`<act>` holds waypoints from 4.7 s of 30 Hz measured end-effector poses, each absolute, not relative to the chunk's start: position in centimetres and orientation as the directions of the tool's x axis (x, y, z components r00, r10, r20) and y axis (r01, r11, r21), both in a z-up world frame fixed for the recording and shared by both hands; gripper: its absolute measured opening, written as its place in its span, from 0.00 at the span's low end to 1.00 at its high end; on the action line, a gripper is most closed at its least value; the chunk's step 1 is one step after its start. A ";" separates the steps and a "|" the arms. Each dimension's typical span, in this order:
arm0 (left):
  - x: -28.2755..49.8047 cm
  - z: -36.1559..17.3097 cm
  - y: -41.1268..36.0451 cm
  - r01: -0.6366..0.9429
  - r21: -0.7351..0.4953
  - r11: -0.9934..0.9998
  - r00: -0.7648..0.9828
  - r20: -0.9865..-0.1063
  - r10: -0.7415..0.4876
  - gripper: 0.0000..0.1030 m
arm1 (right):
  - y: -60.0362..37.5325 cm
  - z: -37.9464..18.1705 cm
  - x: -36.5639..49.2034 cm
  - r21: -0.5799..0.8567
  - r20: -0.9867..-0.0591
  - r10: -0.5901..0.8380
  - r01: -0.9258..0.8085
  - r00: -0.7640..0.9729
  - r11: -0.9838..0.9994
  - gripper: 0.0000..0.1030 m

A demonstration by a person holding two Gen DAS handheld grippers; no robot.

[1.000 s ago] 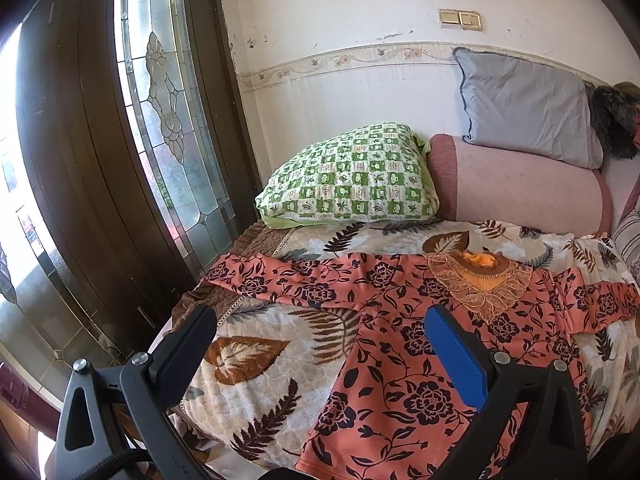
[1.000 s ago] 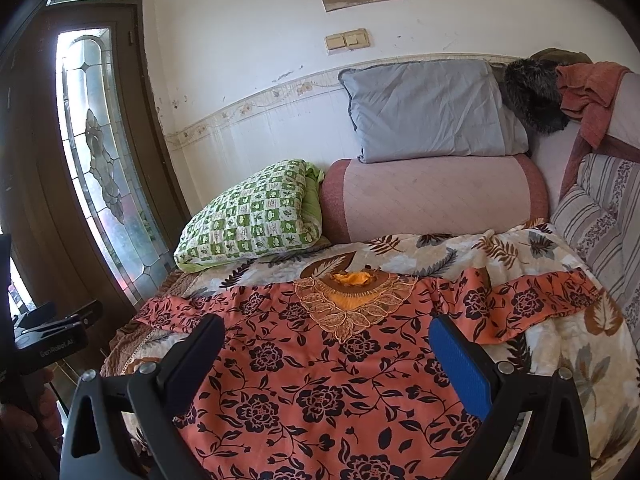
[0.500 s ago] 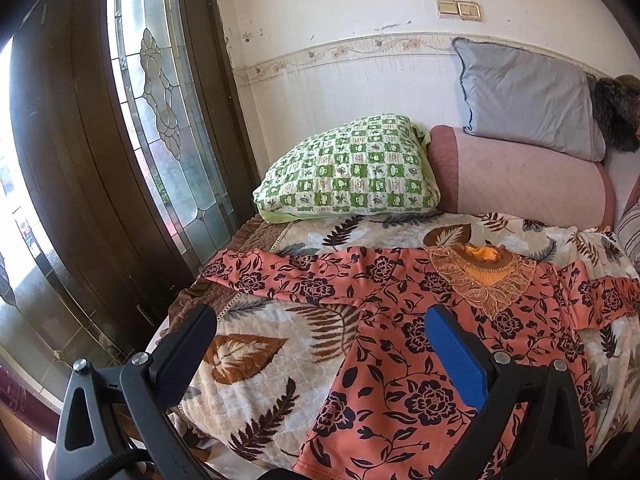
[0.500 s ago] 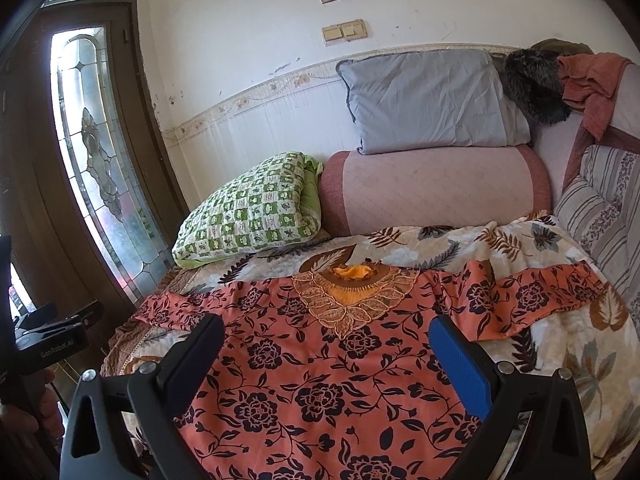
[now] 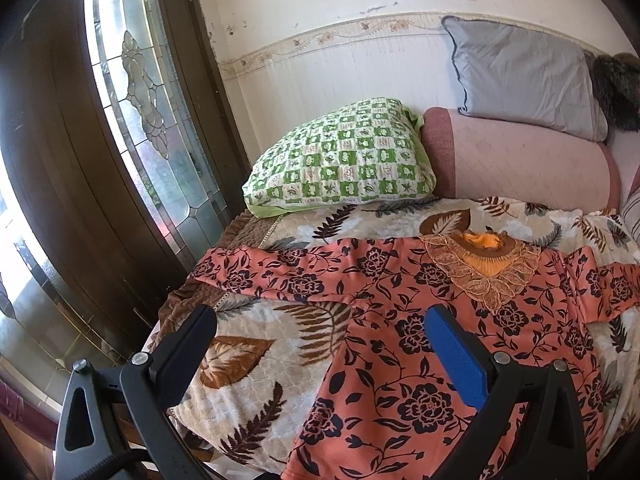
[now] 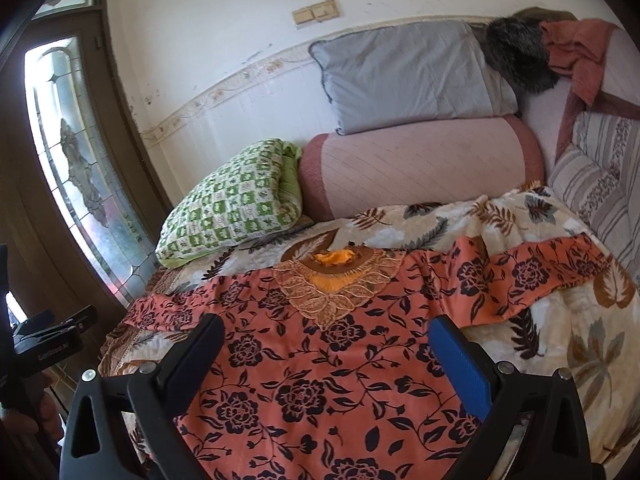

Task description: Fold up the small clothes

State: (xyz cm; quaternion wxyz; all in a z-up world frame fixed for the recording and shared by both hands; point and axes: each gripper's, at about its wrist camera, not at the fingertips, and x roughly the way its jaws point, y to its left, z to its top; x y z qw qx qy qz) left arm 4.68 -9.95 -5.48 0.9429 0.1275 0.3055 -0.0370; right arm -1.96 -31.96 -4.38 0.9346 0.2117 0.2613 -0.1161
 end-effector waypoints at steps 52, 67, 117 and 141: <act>12.3 -20.8 -14.8 0.362 0.046 0.931 0.390 -0.915 -0.106 1.00 | -61.8 -12.7 2.6 0.829 -0.365 -0.131 0.386 0.922 0.405 0.07; 14.0 -19.9 0.3 0.133 0.071 0.988 0.472 -0.882 0.000 1.00 | -30.4 -18.2 25.7 0.748 -0.560 0.287 0.327 0.777 0.577 0.14; 33.9 -24.7 -15.9 0.232 0.112 0.966 0.541 -0.840 -0.032 0.03 | -50.4 -27.7 11.8 0.728 -0.663 0.337 0.472 0.668 0.497 0.49; 38.1 -25.7 20.8 -0.488 -0.419 0.766 0.491 -0.857 -0.156 0.61 | -48.6 -27.4 13.3 0.628 -0.714 0.247 0.442 0.655 0.641 0.58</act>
